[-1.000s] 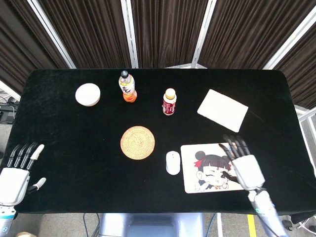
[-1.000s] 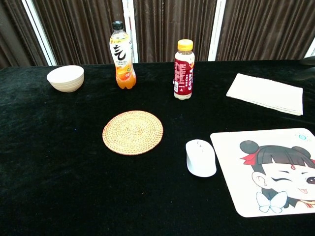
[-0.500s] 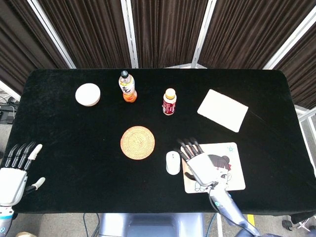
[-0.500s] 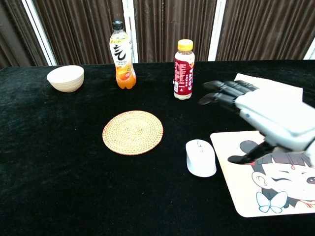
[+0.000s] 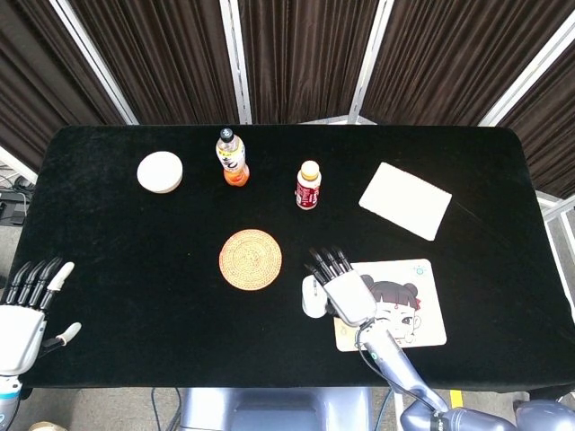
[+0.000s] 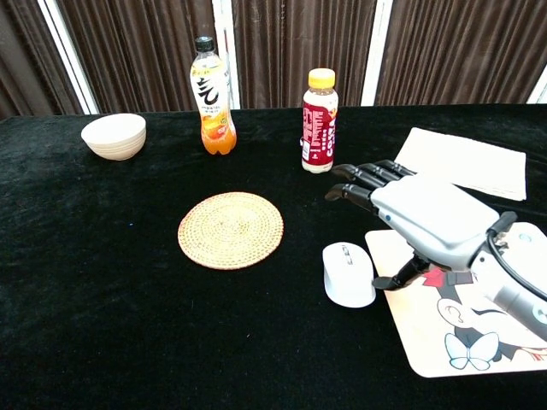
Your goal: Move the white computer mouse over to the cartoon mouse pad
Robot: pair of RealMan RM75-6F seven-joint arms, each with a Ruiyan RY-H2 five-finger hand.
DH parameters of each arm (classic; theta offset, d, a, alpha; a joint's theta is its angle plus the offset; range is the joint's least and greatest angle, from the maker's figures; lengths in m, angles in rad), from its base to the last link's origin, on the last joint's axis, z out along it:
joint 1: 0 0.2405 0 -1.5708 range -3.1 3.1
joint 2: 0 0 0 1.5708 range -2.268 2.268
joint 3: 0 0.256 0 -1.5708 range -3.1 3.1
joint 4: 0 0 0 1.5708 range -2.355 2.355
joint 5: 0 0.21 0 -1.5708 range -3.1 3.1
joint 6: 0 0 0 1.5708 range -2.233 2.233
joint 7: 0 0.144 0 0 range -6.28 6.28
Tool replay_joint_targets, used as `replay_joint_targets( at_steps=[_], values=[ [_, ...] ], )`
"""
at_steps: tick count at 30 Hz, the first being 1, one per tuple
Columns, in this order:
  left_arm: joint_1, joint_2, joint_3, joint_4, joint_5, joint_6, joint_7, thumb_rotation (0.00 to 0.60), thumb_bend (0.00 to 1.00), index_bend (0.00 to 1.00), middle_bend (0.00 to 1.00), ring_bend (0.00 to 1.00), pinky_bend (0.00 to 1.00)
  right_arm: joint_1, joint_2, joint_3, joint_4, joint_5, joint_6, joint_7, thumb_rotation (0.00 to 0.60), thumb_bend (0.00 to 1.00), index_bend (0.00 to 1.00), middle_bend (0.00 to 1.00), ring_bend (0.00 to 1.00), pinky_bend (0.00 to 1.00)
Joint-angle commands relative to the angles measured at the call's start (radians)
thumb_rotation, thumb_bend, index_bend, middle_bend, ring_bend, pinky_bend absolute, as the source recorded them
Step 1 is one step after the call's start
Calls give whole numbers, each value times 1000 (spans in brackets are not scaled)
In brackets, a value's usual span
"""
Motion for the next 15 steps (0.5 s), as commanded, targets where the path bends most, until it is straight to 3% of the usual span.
replay_joint_targets(
  at_steps=[1, 15],
  values=[
    [3, 2, -5, 1, 4, -5, -8, 600, 72, 0, 0, 0, 0, 7, -8, -2, 12, 7, -2, 3, 600, 0, 146, 0, 0, 0],
    [8, 11, -16, -4, 20, -35, -32, 600, 72, 0, 0, 0, 0, 50, -85, -18, 71, 22, -23, 29, 600, 0, 169, 0, 0, 0]
  ],
)
